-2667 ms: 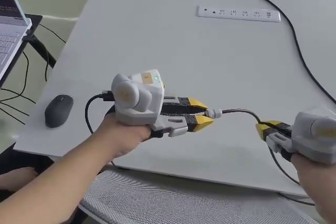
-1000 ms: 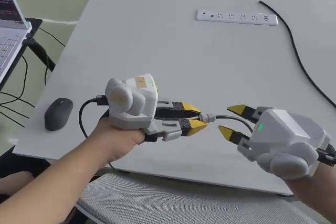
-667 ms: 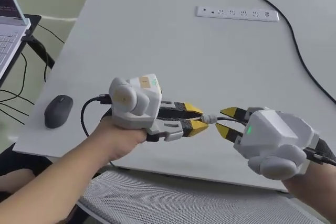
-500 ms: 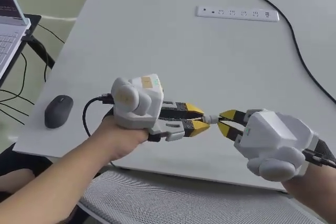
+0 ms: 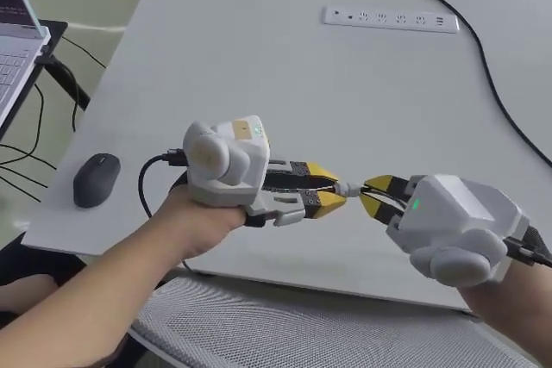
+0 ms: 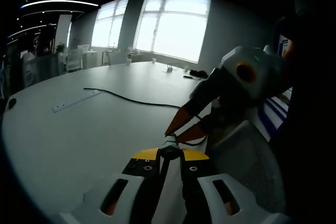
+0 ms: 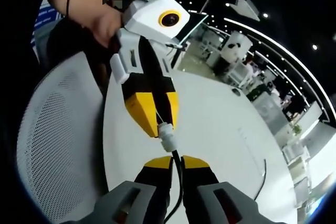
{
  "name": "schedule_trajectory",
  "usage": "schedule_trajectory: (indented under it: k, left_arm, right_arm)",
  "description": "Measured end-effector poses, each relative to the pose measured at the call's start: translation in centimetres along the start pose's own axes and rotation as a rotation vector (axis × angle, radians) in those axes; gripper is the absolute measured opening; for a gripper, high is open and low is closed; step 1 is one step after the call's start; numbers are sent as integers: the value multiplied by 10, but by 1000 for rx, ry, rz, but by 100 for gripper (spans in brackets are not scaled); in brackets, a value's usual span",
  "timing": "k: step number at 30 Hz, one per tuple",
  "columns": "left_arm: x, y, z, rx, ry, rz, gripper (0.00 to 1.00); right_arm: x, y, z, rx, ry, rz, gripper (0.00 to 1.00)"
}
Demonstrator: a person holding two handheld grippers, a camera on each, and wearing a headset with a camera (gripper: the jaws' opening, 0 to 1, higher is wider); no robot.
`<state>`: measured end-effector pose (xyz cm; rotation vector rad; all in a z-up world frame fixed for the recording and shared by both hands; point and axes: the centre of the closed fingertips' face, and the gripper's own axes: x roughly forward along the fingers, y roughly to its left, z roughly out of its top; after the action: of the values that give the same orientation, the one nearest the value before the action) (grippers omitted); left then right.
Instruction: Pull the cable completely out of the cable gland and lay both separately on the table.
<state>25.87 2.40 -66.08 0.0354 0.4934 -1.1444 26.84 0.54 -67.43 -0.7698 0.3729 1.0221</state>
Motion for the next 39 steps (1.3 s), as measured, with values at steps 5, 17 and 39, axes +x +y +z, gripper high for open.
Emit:
schedule_trajectory:
  k: [5, 17, 39]
  left_arm:
    - [-1, 0, 2, 1, -5, 5, 15]
    - [-1, -1, 6, 16, -17, 11, 15]
    - [-5, 0, 7, 24, -25, 14, 15]
  right_arm:
    - [-1, -4, -8, 26, 15, -9, 0]
    - [-3, -17, -36, 209, 40, -47, 0]
    - [3, -14, -103, 733, 127, -55, 0]
